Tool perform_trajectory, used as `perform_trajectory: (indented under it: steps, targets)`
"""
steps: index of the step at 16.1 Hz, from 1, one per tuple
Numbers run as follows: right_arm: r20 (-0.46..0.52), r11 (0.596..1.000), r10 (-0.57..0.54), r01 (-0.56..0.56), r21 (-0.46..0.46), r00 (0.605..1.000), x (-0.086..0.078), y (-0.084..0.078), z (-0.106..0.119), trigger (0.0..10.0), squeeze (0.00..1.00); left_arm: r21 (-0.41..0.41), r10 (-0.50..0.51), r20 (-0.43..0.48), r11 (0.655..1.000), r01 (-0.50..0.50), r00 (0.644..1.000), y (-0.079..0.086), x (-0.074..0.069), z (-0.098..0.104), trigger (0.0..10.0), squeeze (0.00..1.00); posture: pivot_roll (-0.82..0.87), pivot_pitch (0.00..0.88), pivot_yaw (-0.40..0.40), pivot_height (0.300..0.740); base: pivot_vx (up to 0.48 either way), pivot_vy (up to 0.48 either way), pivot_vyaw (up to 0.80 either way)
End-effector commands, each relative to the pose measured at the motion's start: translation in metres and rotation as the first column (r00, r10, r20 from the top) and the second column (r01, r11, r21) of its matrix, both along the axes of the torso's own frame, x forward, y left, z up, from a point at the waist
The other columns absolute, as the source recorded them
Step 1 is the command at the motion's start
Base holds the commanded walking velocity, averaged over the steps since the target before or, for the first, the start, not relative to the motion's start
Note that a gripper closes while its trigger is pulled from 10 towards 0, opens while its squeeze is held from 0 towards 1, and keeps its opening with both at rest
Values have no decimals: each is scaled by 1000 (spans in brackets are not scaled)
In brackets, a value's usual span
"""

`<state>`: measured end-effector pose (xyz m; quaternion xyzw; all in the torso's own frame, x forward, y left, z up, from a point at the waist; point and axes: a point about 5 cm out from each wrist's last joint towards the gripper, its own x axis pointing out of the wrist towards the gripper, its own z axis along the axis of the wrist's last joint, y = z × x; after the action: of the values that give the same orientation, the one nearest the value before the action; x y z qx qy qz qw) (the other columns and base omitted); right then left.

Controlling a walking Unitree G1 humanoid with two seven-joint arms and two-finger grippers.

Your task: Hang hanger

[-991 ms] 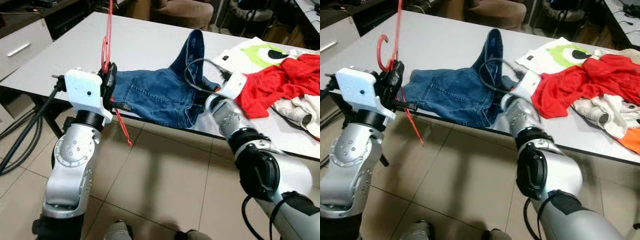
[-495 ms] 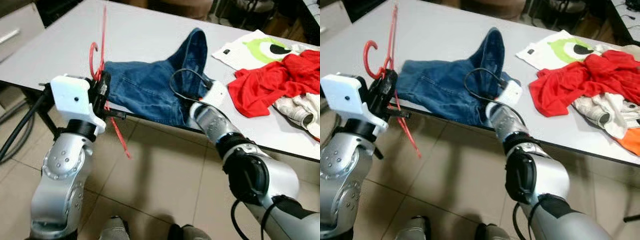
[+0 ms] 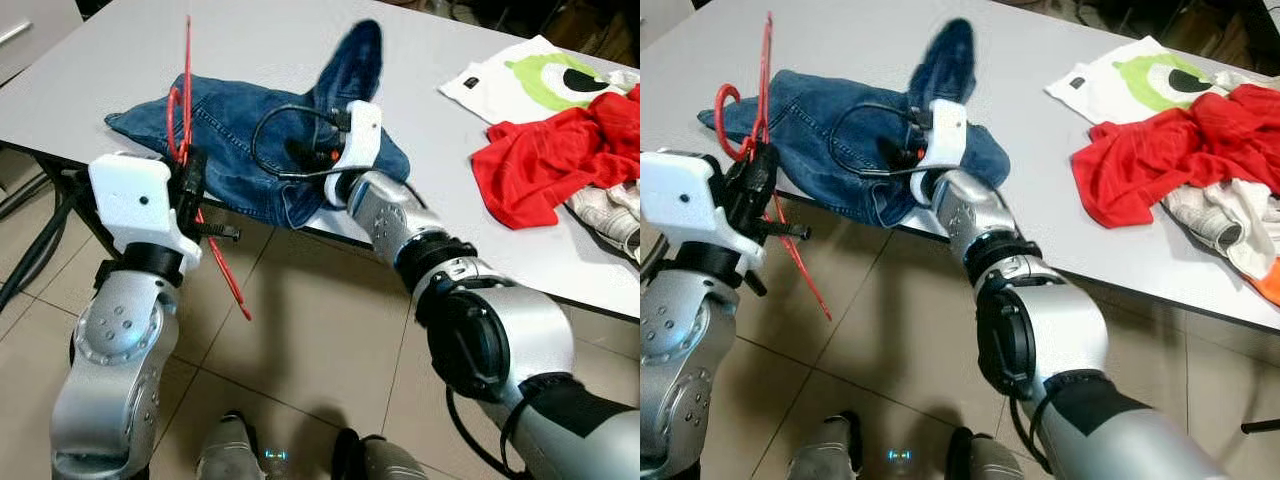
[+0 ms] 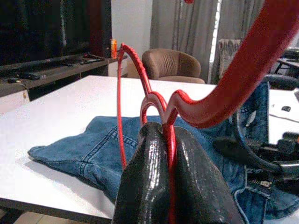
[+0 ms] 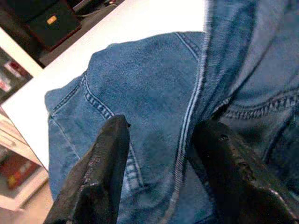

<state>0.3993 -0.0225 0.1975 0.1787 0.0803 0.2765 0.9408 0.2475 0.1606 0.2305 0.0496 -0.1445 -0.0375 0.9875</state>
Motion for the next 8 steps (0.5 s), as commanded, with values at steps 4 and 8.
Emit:
perform_trajectory:
  steps: [4, 8]
  targets:
    - [407, 969, -139, 208, -130, 903, 10, -36, 42, 10000, 0, -9, -33, 2, 999, 33, 999, -7, 9, -2, 10000, 0, 245, 162, -96, 740, 0, 0, 0]
    - [641, 886, -338, 462, -29, 689, -36, -71, 25, 10000, 0, -66, -3, -134, 998, -6, 991, 7, 22, -42, 10000, 0, 163, 121, -59, 740, 0, 0, 0]
